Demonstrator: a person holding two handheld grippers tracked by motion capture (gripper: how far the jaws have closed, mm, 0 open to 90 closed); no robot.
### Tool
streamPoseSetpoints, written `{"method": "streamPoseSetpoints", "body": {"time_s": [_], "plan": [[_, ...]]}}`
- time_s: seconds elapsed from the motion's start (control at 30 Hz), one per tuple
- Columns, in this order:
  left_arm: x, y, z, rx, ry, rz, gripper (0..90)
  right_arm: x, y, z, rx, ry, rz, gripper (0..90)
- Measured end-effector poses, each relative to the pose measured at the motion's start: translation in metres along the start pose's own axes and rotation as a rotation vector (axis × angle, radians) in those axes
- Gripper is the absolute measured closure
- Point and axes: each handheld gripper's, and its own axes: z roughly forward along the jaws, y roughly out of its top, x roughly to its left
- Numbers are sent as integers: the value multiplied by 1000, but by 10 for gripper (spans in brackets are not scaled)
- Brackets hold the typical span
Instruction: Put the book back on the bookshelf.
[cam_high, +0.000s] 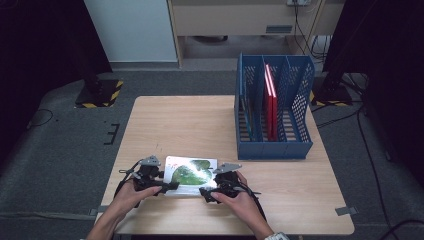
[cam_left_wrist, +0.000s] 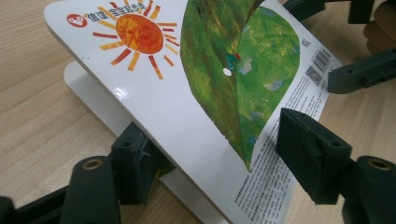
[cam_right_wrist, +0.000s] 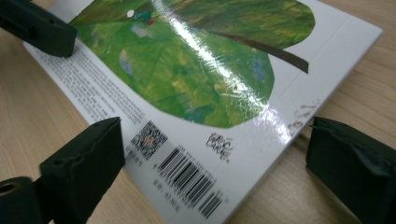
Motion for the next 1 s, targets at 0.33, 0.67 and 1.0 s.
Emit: {"method": "streamPoseSetpoints", "body": {"time_s": [0.33, 0.67, 1.0], "plan": [[-1, 0, 0, -7, 22, 19, 318, -4, 3, 2, -9, -5, -17, 59], [-5, 1, -2, -36, 55, 72, 334, -12, 9, 6, -12, 13, 2, 54], [-8, 6, -5, -98, 130, 128, 401, -13, 20, -1, -70, -51, -36, 167]]}}
